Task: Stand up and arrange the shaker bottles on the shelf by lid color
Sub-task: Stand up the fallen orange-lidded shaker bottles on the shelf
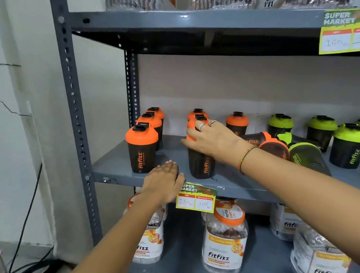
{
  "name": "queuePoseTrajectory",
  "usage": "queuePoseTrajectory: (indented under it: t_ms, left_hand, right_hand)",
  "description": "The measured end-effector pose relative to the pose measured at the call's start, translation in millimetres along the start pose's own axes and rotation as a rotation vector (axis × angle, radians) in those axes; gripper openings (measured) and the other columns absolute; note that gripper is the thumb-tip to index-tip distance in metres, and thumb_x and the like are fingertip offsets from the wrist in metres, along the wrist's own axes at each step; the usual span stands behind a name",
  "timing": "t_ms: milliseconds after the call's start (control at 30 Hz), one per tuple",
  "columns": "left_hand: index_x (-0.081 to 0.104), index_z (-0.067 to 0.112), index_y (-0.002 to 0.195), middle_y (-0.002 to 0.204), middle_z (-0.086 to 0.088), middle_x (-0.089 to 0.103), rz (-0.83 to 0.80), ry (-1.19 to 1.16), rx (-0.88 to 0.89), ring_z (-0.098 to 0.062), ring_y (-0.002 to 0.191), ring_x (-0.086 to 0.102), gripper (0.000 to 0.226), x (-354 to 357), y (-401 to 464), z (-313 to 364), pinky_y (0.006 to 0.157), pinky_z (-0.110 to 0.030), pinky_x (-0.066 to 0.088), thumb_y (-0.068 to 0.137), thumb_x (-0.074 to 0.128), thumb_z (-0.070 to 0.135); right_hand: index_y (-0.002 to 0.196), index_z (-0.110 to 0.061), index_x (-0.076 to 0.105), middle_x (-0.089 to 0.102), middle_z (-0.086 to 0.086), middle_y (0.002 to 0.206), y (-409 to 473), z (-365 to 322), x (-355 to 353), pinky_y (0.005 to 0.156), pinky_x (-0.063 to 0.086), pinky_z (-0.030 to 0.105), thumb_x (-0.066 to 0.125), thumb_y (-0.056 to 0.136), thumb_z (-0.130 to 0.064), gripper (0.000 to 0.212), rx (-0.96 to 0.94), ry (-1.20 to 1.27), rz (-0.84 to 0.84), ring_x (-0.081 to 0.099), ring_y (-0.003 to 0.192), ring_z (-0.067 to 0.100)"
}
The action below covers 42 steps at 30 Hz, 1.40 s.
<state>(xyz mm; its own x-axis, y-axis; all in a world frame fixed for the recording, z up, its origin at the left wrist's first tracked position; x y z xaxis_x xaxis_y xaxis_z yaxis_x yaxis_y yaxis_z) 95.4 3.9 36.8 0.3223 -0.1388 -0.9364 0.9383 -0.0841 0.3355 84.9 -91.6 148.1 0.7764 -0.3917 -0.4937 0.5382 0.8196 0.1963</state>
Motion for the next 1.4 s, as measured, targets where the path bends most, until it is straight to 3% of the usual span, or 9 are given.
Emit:
queuePoseTrajectory:
  t_ms: [200,433,533,600,700,833,1067,1233,1400]
  left_hand:
    - [0.032,0.007,0.146,0.155,-0.013,0.032,-0.005,-0.012,-0.005,-0.021,0.145,0.027,0.06,1.7,0.8,-0.5,0.119,-0.037,0.02,0.098,0.02,0.042]
    - [0.032,0.008,0.147,0.155,-0.011,0.032,0.017,-0.009,0.007,-0.02,0.145,0.026,0.06,5.9,4.5,-2.4,0.118,-0.034,0.019,0.099,0.02,0.041]
    - [0.034,0.009,0.146,0.154,-0.01,0.034,0.043,0.001,0.004,-0.019,0.144,0.028,0.059,8.0,5.5,-4.0,0.118,-0.034,0.02,0.099,0.021,0.042]
    - [0.035,0.01,0.146,0.154,-0.01,0.036,0.059,0.012,0.005,-0.019,0.143,0.03,0.058,9.3,5.6,-4.7,0.118,-0.034,0.022,0.099,0.021,0.042]
    - [0.036,0.011,0.145,0.153,-0.009,0.037,0.083,0.033,0.001,-0.019,0.142,0.032,0.058,9.8,6.0,-5.9,0.117,-0.034,0.023,0.099,0.021,0.042]
    - [0.036,0.013,0.146,0.153,-0.007,0.037,0.097,0.045,-0.007,-0.017,0.142,0.033,0.058,11.1,6.4,-7.2,0.117,-0.033,0.023,0.098,0.02,0.043]
    - [0.038,0.014,0.145,0.152,-0.006,0.04,0.115,0.051,-0.008,-0.017,0.14,0.036,0.058,9.7,4.6,-7.1,0.116,-0.034,0.026,0.098,0.021,0.044]
    - [0.038,0.013,0.145,0.151,-0.007,0.04,0.105,0.054,-0.009,-0.018,0.14,0.037,0.057,7.9,2.8,-5.6,0.116,-0.034,0.026,0.099,0.021,0.043]
    - [0.037,0.012,0.145,0.152,-0.008,0.039,0.088,0.05,-0.009,-0.019,0.14,0.035,0.058,6.1,1.8,-3.5,0.117,-0.035,0.025,0.099,0.021,0.042]
  right_hand:
    - [0.156,-0.024,0.006,0.03,0.011,0.156,-17.8,17.4,1.3,0.095,0.041,0.049,0.07,0.08,-0.024,0.099,0.078,0.043,0.067,0.042,0.132,0.031]
    - [0.146,-0.026,0.04,0.048,0.008,0.139,-67.9,129.9,6.1,0.096,0.046,0.05,0.058,0.078,-0.033,0.071,0.517,0.57,0.207,0.047,0.125,0.034]
    - [0.136,-0.024,0.052,0.055,0.013,0.132,-92.7,173.1,55.3,0.099,0.046,0.05,0.06,0.084,-0.045,0.056,0.75,0.763,0.041,0.05,0.124,0.037]
    - [0.13,-0.019,0.057,0.059,0.016,0.13,-108.0,178.8,96.8,0.098,0.047,0.046,0.052,0.086,-0.064,0.063,0.831,0.755,-0.249,0.055,0.12,0.037]
    - [0.123,-0.018,0.063,0.057,0.016,0.135,-127.5,163.4,146.3,0.1,0.045,0.044,0.036,0.079,-0.084,0.084,0.839,0.705,-0.599,0.055,0.121,0.037]
    - [0.122,-0.024,0.065,0.061,0.006,0.125,-135.0,146.6,178.4,0.097,0.038,0.041,0.027,0.069,-0.094,0.096,0.852,0.679,-0.74,0.054,0.123,0.031]
    - [0.118,-0.03,0.063,0.064,0.003,0.112,-118.6,129.8,178.6,0.082,0.035,0.038,0.044,0.062,-0.092,0.086,0.803,0.665,-0.697,0.059,0.109,0.028]
    - [0.125,-0.025,0.055,0.057,0.005,0.097,-110.0,109.7,168.6,0.053,0.04,0.026,0.054,0.059,-0.086,0.09,0.752,0.84,-0.569,0.051,0.063,0.017]
    - [0.139,-0.024,0.041,0.057,0.01,0.124,-114.1,93.3,174.7,0.055,0.05,0.032,0.07,0.055,-0.075,0.102,0.809,1.028,-0.545,0.059,0.098,0.029]
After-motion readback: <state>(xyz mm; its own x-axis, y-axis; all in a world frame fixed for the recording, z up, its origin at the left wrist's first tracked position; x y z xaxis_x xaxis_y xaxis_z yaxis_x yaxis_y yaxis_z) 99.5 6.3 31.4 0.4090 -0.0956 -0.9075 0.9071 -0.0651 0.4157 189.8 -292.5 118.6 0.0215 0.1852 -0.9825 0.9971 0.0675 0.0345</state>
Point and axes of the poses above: each hand's wrist, its own y-axis towards the middle knuckle, its own x-axis out of the palm, z = x × y, the point moved 8 cm from there along y, towards the middle knuckle
